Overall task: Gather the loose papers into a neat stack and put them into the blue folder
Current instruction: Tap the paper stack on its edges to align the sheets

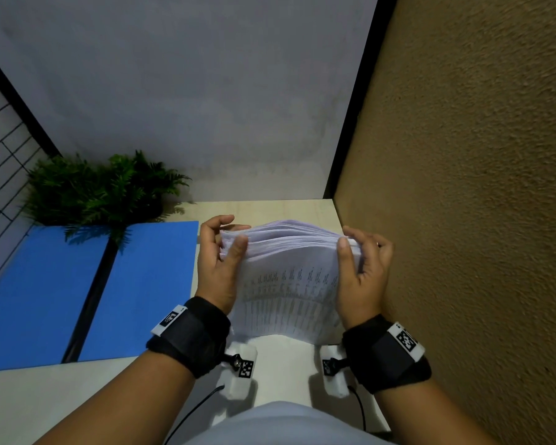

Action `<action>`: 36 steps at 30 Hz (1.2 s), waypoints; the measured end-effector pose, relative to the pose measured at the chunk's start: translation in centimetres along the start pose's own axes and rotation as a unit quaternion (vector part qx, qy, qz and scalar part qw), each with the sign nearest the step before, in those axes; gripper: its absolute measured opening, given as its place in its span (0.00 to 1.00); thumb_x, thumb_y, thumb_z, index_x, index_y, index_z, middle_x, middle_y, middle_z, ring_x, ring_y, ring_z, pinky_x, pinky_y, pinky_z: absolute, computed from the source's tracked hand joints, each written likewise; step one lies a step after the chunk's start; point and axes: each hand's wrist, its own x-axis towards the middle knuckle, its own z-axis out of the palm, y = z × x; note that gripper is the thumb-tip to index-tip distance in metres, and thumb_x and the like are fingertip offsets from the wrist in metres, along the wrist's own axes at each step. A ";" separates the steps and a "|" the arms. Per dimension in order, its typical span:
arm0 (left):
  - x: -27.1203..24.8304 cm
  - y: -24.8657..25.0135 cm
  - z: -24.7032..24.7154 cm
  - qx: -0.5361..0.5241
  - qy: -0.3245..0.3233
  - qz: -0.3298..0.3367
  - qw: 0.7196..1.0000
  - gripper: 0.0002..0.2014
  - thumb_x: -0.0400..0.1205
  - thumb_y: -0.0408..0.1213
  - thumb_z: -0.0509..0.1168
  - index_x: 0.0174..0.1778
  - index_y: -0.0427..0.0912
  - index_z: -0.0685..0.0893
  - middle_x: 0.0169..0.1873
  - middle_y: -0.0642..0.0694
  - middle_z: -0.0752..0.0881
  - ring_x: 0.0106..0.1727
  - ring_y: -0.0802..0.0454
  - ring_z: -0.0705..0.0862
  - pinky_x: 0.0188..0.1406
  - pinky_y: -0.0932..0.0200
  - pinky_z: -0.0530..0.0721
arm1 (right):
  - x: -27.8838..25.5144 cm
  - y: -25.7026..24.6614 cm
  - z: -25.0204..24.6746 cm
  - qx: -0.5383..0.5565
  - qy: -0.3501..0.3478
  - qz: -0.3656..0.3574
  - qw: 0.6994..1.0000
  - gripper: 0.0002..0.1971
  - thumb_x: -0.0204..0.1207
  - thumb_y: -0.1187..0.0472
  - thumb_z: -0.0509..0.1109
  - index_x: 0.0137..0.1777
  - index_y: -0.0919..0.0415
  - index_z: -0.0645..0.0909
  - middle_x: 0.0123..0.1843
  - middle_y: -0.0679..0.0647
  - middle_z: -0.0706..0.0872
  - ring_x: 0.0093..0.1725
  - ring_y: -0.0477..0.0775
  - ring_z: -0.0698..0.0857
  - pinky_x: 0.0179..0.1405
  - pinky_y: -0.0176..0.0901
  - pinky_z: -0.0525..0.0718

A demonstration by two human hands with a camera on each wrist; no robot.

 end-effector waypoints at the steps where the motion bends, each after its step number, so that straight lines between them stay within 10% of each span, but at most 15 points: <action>1: -0.2 -0.3 -0.1 0.002 -0.014 0.002 1.000 0.43 0.58 0.74 0.72 0.63 0.53 0.73 0.52 0.47 0.84 0.52 0.54 0.86 0.48 0.60 0.86 | 0.0 0.0 0.1 -0.002 -0.009 -0.008 1.000 0.14 0.76 0.44 0.63 0.56 0.46 0.82 0.57 0.38 0.69 0.58 0.28 0.72 0.54 0.26 0.76; 5: -0.8 -0.7 -0.5 0.009 -0.039 -0.003 0.999 0.48 0.52 0.69 0.78 0.66 0.54 0.71 0.55 0.53 0.79 0.52 0.68 0.83 0.47 0.67 0.85 | 0.1 0.1 0.1 -0.026 -0.027 -0.025 0.999 0.13 0.75 0.43 0.64 0.56 0.44 0.81 0.58 0.47 0.70 0.58 0.36 0.75 0.52 0.27 0.77; 11: -0.6 -1.4 -0.7 0.031 -0.052 -0.049 0.997 0.43 0.54 0.53 0.80 0.66 0.57 0.71 0.59 0.52 0.79 0.59 0.55 0.82 0.53 0.58 0.86 | 0.1 0.3 0.0 -0.053 -0.040 -0.063 0.996 0.14 0.75 0.44 0.66 0.56 0.45 0.85 0.63 0.42 0.65 0.65 0.26 0.67 0.58 0.20 0.74; 15: -0.2 -1.7 -0.6 0.028 -0.067 -0.068 0.995 0.46 0.53 0.51 0.81 0.68 0.53 0.71 0.57 0.53 0.81 0.57 0.58 0.82 0.50 0.65 0.86 | 0.5 -0.1 -0.2 -0.004 -0.033 -0.001 0.999 0.25 0.70 0.40 0.69 0.69 0.39 0.75 0.63 0.42 0.66 0.64 0.37 0.73 0.59 0.35 0.81; 18: 0.4 -2.6 -1.3 0.049 -0.078 -0.100 0.991 0.45 0.56 0.49 0.85 0.69 0.47 0.75 0.61 0.50 0.86 0.62 0.52 0.85 0.60 0.50 0.86 | 0.7 0.2 -1.0 0.063 -0.059 0.074 0.994 0.50 0.61 0.49 0.83 0.79 0.34 0.56 0.59 0.37 0.74 0.62 0.39 0.79 0.55 0.37 0.83; 24: 0.8 -3.2 -1.0 0.021 -0.105 -0.182 0.977 0.32 0.63 0.29 0.82 0.64 0.45 0.84 0.55 0.47 0.91 0.58 0.49 0.88 0.46 0.63 0.87 | 1.9 3.7 -1.0 0.172 -0.241 0.315 0.901 0.36 0.50 0.62 0.89 0.62 0.55 0.83 0.58 0.58 0.90 0.63 0.63 0.86 0.60 0.64 0.86; 31: 2.5 -0.6 -1.1 -0.006 -0.084 -0.149 0.985 0.23 0.59 0.35 0.83 0.50 0.45 0.90 0.45 0.47 0.93 0.49 0.51 0.90 0.44 0.58 0.87 | 2.0 1.4 -0.5 0.212 -0.150 0.272 0.927 0.20 0.61 0.71 0.82 0.52 0.55 0.84 0.52 0.56 0.91 0.57 0.60 0.88 0.52 0.53 0.89; 36: 1.5 -1.6 -1.6 0.043 -0.067 -0.108 0.991 0.39 0.54 0.47 0.84 0.60 0.41 0.78 0.54 0.42 0.87 0.56 0.46 0.86 0.51 0.52 0.88 | 0.0 0.6 -0.4 0.124 -0.052 0.172 0.976 0.39 0.62 0.63 0.84 0.68 0.35 0.70 0.68 0.49 0.79 0.64 0.50 0.82 0.60 0.47 0.85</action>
